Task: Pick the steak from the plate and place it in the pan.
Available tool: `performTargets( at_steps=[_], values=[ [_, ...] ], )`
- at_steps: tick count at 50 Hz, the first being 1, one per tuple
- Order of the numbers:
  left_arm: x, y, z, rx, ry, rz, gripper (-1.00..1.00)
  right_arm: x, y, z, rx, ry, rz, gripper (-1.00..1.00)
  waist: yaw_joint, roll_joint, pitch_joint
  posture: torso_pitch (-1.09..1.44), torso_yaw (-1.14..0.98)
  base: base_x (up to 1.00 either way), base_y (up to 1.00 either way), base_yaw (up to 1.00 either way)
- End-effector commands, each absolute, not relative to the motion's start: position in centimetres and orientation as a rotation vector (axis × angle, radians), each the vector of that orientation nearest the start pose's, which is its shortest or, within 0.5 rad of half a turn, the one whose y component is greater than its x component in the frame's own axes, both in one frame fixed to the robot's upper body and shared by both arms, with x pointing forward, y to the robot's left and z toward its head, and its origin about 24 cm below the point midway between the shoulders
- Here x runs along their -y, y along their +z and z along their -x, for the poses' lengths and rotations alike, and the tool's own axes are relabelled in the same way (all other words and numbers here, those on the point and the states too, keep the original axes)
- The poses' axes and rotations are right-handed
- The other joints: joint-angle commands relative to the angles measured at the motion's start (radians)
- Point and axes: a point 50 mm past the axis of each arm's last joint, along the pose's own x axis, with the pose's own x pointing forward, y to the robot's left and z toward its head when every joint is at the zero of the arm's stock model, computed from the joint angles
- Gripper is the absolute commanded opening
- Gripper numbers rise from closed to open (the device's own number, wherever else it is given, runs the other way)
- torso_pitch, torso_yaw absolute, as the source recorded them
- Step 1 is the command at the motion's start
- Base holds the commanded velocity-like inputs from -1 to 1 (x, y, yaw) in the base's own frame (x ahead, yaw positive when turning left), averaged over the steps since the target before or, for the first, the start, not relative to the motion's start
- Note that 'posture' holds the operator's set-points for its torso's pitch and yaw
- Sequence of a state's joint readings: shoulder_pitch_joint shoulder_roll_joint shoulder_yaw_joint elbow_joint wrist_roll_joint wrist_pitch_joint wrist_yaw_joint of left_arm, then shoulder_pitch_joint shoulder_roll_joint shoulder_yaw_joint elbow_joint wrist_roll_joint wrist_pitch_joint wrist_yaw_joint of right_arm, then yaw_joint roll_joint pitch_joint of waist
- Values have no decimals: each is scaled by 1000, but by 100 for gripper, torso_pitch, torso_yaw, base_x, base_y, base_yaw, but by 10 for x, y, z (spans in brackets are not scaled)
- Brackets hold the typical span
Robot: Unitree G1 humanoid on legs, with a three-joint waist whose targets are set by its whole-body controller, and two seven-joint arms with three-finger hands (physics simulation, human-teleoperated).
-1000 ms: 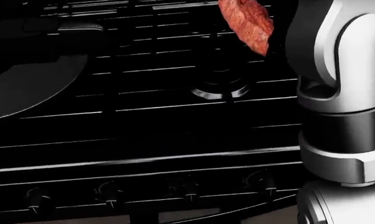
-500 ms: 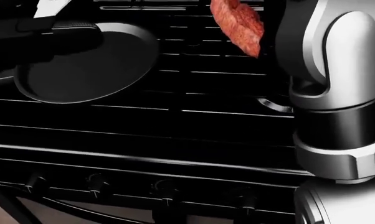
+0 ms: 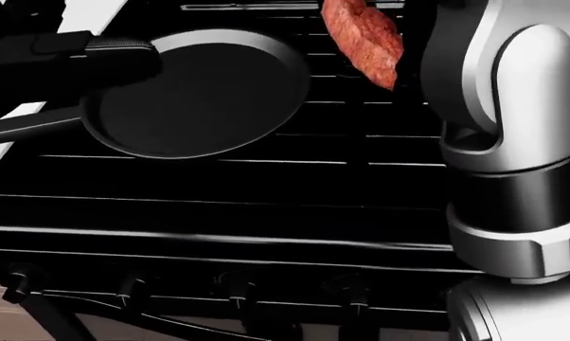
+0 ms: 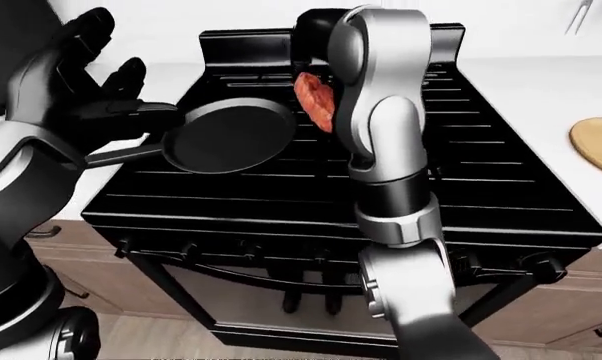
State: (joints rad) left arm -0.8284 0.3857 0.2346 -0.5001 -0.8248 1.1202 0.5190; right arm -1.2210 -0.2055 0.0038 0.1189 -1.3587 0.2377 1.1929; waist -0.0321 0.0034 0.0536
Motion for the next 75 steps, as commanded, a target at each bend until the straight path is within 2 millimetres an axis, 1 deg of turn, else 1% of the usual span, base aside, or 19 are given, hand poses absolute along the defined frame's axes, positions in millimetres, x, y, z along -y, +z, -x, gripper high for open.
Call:
performTargets(
  at_steps=[1, 2, 4, 7, 10, 11, 12, 13, 14, 19, 21, 22, 25, 28, 33, 41, 50, 59, 75],
  values=[
    [-163, 305, -279, 245, -44, 124, 100, 101, 361, -329, 84, 161, 1522, -100, 12, -17, -38, 0, 0, 0, 40, 0],
    [-163, 305, -279, 245, -44, 125, 100, 101, 362, -329, 85, 160, 1523, -100, 19, -30, -44, 0, 0, 0, 40, 0],
    [-163, 305, -278, 246, -44, 125, 100, 101, 363, -329, 85, 159, 1524, -100, 23, -28, -51, 0, 0, 0, 40, 0],
    [-163, 305, -278, 247, -43, 124, 100, 101, 363, -328, 85, 158, 1524, -100, 30, -3, -30, 0, 0, 0, 40, 0],
    [-163, 305, -278, 247, -43, 123, 100, 101, 363, -329, 85, 157, 1524, -100, 25, 55, -27, 0, 0, 0, 40, 0],
    [-163, 306, -278, 246, -43, 124, 100, 101, 362, -329, 85, 159, 1524, -100, 22, 98, -40, 0, 0, 0, 40, 0],
    [-163, 306, -278, 246, -43, 124, 100, 101, 362, -329, 85, 159, 1524, -100, 13, 111, -58, 0, 0, 0, 39, 0],
    [-163, 306, -278, 246, -43, 123, 100, 101, 363, -329, 85, 159, 1525, -100, 25, 95, -34, 0, 0, 0, 40, 0],
    [-163, 306, -278, 246, -43, 123, 100, 101, 362, -329, 85, 159, 1525, -100, 20, 98, -23, 0, 0, 0, 40, 0],
    [-163, 305, -279, 245, -43, 124, 100, 101, 363, -330, 83, 161, 1529, -100, 14, 41, -24, 0, 0, 0, 38, 0],
    [-163, 306, -279, 247, -43, 125, 100, 101, 363, -331, 81, 162, 1525, -100, 11, 34, -27, 0, 0, 0, 25, 0],
    [-163, 306, -279, 247, -42, 126, 100, 101, 363, -331, 80, 161, 1528, -100, 12, 22, -11, 0, 0, 0, 2, 0],
    [-164, 306, -279, 247, -42, 127, 100, 99, 365, -330, 84, 174, 1517, -100, 18, 23, -8, 0, 0, 0, 0, 0],
    [-164, 306, -279, 248, -42, 127, 100, 100, 366, -331, 86, 166, 1525, -100, 29, -13, -16, 0, 0, 0, 0, 0],
    [-163, 306, -277, 247, -42, 127, 100, 102, 366, -331, 92, 153, 1527, -100, 29, 15, -18, 0, 0, 0, 0, 0],
    [-163, 306, -278, 247, -41, 125, 100, 95, 367, -332, 134, 163, 1511, -100, 16, 33, -20, 0, 0, 0, 0, 0],
    [-164, 306, -278, 247, -41, 125, 100, 77, 377, -336, 234, 196, 1487, -100, 4, 41, -17, 0, 0, 0, 0, 0],
    [-165, 308, -277, 252, -40, 123, 100, 57, 381, -359, 350, 252, 1477, -100, -3, 44, -15, 0, 0, 0, 0, 0],
    [-171, 313, -276, 259, -31, 134, 100, 29, 371, -389, 412, 351, 1488, -100, -7, 55, -14, 0, 0, 0, 0, 0]
  ],
)
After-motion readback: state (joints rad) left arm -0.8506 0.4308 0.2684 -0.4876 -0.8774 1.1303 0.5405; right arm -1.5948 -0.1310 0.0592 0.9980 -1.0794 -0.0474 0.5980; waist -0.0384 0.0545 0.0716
